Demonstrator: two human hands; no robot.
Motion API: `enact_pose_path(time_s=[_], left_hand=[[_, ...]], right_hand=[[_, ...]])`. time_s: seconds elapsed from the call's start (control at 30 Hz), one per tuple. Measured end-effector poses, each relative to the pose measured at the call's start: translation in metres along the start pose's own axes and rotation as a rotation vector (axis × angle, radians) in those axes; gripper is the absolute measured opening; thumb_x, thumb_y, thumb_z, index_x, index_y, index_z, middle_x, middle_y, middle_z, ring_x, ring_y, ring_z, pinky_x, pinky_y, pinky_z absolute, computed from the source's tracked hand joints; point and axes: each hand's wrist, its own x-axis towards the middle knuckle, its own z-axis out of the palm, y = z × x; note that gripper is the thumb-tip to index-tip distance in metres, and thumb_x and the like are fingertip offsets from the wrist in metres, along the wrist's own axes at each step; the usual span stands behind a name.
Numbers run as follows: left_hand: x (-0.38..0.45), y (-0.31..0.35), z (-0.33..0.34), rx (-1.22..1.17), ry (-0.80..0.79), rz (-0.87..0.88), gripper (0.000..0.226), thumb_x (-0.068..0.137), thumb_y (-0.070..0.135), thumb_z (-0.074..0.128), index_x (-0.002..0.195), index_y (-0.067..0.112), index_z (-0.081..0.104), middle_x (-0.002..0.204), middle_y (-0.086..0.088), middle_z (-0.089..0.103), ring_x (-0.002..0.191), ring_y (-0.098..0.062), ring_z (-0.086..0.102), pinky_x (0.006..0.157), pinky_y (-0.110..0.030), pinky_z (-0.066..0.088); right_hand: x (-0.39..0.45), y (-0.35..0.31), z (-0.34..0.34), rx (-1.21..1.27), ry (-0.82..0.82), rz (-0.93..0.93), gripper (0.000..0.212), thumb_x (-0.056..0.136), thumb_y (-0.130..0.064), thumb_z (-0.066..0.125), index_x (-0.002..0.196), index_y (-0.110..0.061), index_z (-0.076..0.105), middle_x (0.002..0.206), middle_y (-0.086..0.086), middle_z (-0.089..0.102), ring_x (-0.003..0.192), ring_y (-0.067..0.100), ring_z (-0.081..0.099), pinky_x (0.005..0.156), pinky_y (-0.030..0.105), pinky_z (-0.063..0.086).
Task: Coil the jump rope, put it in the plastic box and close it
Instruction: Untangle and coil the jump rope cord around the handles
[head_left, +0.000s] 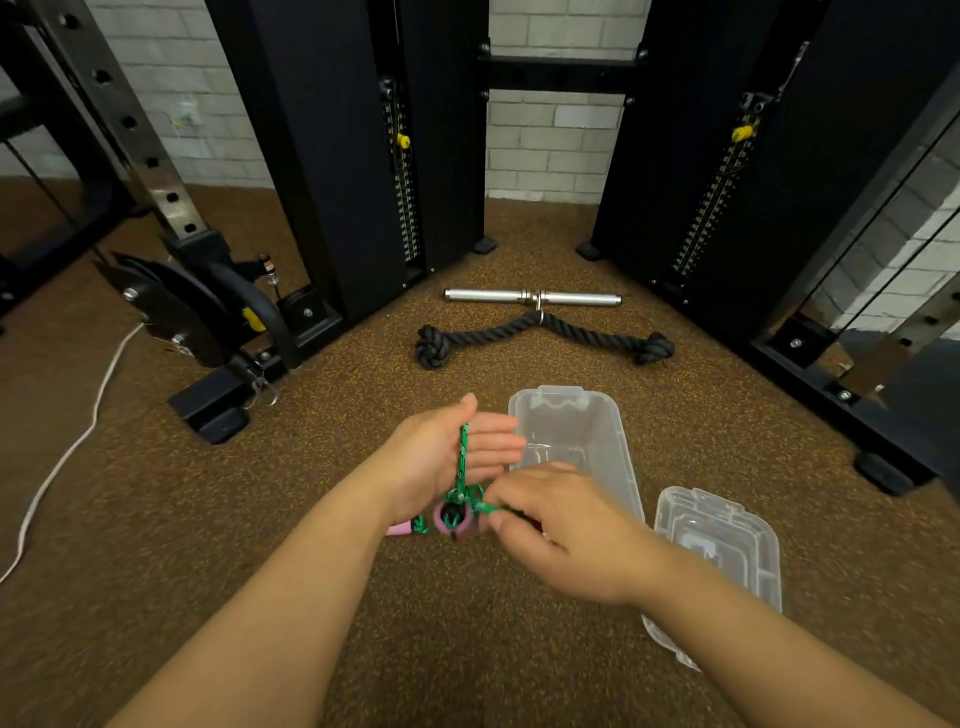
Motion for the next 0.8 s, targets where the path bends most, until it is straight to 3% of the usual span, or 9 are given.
enact_pose_path(time_s=[0.1, 0.23, 0.33, 0.4, 0.47, 0.53, 0.63, 0.7, 0.8], left_hand=[[-0.007, 0.002, 0.005, 0.142, -0.05, -0.027, 0.051, 0.101, 0.035, 0.03, 0.116, -0.001, 0.062, 0.105, -0.019, 0.071, 0.086, -0.02, 0.071, 0.069, -0.027, 0.058], [-0.01, 0.011, 0.006, 0.333, -0.16, -0.094, 0.061, 0.1, 0.045, 0.025, 0.11, 0.0, 0.065, 0.099, -0.021, 0.072, 0.088, -0.027, 0.071, 0.08, -0.033, 0.056], [-0.014, 0.016, 0.007, 0.503, -0.304, -0.143, 0.06, 0.096, 0.052, 0.033, 0.109, 0.005, 0.067, 0.082, -0.013, 0.072, 0.073, -0.021, 0.069, 0.072, -0.029, 0.054], [-0.015, 0.017, 0.007, 0.549, -0.346, -0.118, 0.05, 0.093, 0.05, 0.043, 0.096, 0.009, 0.072, 0.061, -0.004, 0.067, 0.056, -0.016, 0.064, 0.065, -0.028, 0.051], [-0.014, 0.017, 0.005, 0.478, -0.304, -0.075, 0.041, 0.089, 0.047, 0.049, 0.075, 0.014, 0.068, 0.044, 0.003, 0.053, 0.039, -0.01, 0.052, 0.051, -0.022, 0.045], [-0.011, 0.018, 0.0, 0.27, -0.248, -0.032, 0.037, 0.084, 0.047, 0.052, 0.06, 0.019, 0.057, 0.04, 0.007, 0.042, 0.035, -0.009, 0.04, 0.044, -0.02, 0.035], [-0.008, 0.02, -0.009, -0.007, -0.19, 0.033, 0.039, 0.085, 0.045, 0.051, 0.053, 0.022, 0.046, 0.038, 0.009, 0.034, 0.033, -0.007, 0.032, 0.042, -0.021, 0.027], [-0.008, 0.02, -0.009, -0.083, -0.162, 0.051, 0.04, 0.085, 0.045, 0.05, 0.052, 0.023, 0.044, 0.038, 0.009, 0.032, 0.032, -0.007, 0.03, 0.041, -0.022, 0.024], [-0.007, 0.02, -0.008, -0.149, -0.136, 0.064, 0.041, 0.086, 0.044, 0.049, 0.05, 0.023, 0.043, 0.037, 0.01, 0.032, 0.032, -0.006, 0.03, 0.04, -0.02, 0.024]], right_hand=[[0.001, 0.006, -0.013, 0.392, 0.032, 0.163, 0.016, 0.092, -0.009, 0.051, 0.085, -0.013, 0.064, 0.096, -0.025, 0.06, 0.091, -0.011, 0.059, 0.081, 0.01, 0.045], [0.002, 0.023, -0.028, 0.486, 0.183, 0.334, 0.016, 0.091, -0.019, 0.059, 0.075, -0.02, 0.062, 0.067, -0.008, 0.06, 0.062, 0.007, 0.053, 0.063, 0.021, 0.046], [0.003, 0.033, -0.03, 0.537, 0.249, 0.393, 0.026, 0.086, -0.033, 0.061, 0.074, -0.01, 0.06, 0.063, 0.002, 0.045, 0.06, 0.013, 0.041, 0.059, 0.03, 0.038], [0.004, 0.037, -0.029, 0.621, 0.267, 0.442, 0.033, 0.082, -0.04, 0.058, 0.076, -0.008, 0.062, 0.066, 0.009, 0.045, 0.063, 0.018, 0.043, 0.062, 0.035, 0.04], [0.004, 0.041, -0.028, 0.728, 0.239, 0.471, 0.026, 0.088, -0.031, 0.056, 0.083, -0.008, 0.065, 0.068, 0.007, 0.054, 0.068, 0.018, 0.051, 0.071, 0.032, 0.045], [0.002, 0.042, -0.026, 0.813, 0.165, 0.475, 0.02, 0.094, -0.018, 0.051, 0.097, -0.007, 0.068, 0.076, 0.0, 0.063, 0.077, 0.011, 0.059, 0.08, 0.021, 0.049], [0.0, 0.041, -0.021, 0.812, 0.061, 0.5, 0.02, 0.096, -0.01, 0.048, 0.098, -0.014, 0.068, 0.081, 0.003, 0.063, 0.079, 0.01, 0.061, 0.076, 0.008, 0.047], [0.001, 0.04, -0.018, 0.762, 0.083, 0.544, 0.021, 0.095, -0.016, 0.051, 0.084, -0.019, 0.068, 0.065, 0.0, 0.057, 0.069, 0.022, 0.059, 0.068, 0.012, 0.046], [0.003, 0.045, -0.019, 0.709, 0.223, 0.611, 0.027, 0.094, -0.028, 0.052, 0.075, -0.017, 0.068, 0.055, -0.002, 0.048, 0.058, 0.015, 0.048, 0.07, 0.024, 0.047]])
